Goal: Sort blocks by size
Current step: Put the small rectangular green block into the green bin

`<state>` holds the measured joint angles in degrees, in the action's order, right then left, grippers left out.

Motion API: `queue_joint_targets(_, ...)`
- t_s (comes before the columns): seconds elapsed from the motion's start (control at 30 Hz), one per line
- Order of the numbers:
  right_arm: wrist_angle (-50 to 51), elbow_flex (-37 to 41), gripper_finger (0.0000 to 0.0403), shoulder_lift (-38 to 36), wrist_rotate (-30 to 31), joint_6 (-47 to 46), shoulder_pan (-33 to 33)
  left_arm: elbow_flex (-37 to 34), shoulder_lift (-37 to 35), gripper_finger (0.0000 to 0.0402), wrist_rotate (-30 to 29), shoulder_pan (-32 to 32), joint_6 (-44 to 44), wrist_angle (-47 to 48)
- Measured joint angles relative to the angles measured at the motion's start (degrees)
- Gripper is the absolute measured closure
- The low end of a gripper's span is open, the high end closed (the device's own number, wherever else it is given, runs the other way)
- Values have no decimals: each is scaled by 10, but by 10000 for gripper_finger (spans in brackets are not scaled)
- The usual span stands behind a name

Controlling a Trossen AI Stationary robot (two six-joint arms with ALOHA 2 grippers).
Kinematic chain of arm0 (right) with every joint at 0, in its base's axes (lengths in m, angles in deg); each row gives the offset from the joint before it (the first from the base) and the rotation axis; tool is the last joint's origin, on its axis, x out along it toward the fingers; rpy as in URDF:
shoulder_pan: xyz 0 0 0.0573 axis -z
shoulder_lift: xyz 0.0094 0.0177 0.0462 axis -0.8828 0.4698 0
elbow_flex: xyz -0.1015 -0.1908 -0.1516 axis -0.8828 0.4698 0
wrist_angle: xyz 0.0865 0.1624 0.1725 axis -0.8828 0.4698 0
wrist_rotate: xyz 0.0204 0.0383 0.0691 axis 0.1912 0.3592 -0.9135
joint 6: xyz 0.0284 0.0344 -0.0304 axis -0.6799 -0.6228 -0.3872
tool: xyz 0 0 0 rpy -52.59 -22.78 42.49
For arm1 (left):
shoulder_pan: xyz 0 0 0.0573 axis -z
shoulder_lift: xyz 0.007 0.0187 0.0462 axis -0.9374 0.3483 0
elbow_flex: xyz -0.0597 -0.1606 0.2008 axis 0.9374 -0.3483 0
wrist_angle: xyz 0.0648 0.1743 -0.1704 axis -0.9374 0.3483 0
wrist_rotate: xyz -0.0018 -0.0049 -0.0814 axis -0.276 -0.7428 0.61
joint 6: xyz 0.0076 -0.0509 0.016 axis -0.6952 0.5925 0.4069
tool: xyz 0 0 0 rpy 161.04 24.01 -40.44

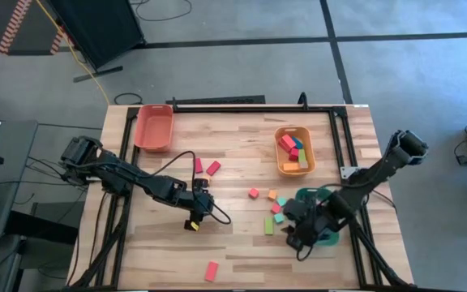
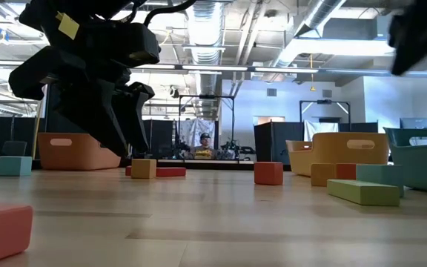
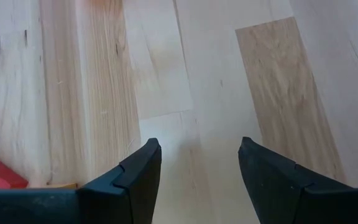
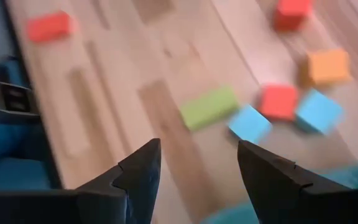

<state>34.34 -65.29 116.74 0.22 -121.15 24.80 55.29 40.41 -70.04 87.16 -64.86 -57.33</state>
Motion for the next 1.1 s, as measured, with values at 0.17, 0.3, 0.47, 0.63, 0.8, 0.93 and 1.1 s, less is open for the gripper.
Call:
queue_joint_targets(0.17,-71,0,163,12,-1,38,13,0,0,196,0,0,0,0)
queue_joint_targets(0.3,-105,0,163,45,-28,39,22,0,0,196,0,0,0,-1)
queue_joint_targets(0.47,-151,0,163,101,-81,22,39,0,0,196,0,0,-5,-7)
queue_joint_targets(0.63,-138,0,163,133,-96,-41,67,0,0,196,0,0,-11,-11)
queue_joint_targets(0.8,-136,0,164,141,-110,-83,85,0,0,196,0,0,-22,-12)
queue_joint_targets(0.93,-136,0,164,141,-110,-136,85,0,0,196,0,0,-40,-20)
queue_joint_targets(1.1,-135,-1,164,163,-106,-192,83,0,0,196,0,0,-65,-40)
